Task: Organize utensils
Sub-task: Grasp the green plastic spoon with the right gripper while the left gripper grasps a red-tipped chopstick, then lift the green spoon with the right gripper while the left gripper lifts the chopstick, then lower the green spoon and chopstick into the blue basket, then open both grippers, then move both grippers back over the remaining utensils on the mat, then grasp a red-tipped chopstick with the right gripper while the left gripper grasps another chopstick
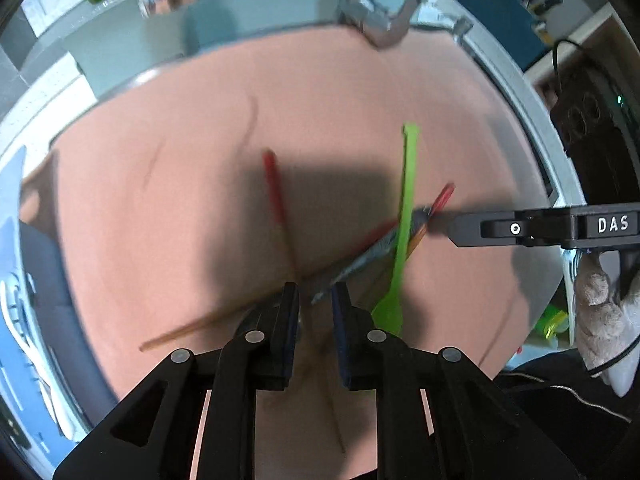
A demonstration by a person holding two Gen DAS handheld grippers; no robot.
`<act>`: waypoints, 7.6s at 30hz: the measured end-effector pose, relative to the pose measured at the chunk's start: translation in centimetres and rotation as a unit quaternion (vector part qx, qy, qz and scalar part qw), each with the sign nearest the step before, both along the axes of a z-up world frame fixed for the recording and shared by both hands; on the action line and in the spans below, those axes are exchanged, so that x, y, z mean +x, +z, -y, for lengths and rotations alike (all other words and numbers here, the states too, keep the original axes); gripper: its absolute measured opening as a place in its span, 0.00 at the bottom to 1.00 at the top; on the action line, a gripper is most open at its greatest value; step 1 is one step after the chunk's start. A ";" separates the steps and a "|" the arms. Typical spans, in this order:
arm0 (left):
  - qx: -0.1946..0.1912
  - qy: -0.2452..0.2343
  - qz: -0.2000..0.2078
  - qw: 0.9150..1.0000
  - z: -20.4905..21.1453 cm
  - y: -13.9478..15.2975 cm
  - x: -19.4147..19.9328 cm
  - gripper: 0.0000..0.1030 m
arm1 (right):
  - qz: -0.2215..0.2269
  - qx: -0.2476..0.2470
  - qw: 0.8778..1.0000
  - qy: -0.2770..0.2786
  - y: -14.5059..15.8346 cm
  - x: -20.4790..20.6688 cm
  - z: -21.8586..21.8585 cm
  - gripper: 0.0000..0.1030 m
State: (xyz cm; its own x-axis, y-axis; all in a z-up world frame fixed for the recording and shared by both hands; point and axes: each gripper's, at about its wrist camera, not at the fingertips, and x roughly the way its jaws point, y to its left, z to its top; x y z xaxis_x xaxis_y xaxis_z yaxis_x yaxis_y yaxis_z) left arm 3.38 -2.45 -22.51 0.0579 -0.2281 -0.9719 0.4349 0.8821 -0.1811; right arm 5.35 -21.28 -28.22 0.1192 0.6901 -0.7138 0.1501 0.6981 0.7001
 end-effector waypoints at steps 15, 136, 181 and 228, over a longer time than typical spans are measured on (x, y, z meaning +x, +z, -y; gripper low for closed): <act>0.011 -0.017 0.015 1.000 0.4 -1.7 0.0 0.15 | -0.019 -0.062 0.998 0.016 -1.4 0.6 -4.3 0.22; -0.064 0.337 0.036 0.939 -28.2 -2.1 -1.1 0.06 | 0.089 -0.185 0.956 0.211 1.0 8.0 -39.4 0.05; -0.044 0.041 0.115 0.992 -9.6 5.9 0.0 0.11 | 0.189 -0.187 0.963 0.040 10.1 0.7 -6.3 0.35; 0.058 -0.201 0.041 0.977 1.3 -1.5 4.1 0.13 | -0.033 -0.153 0.985 -0.077 -1.2 -0.3 -6.4 0.16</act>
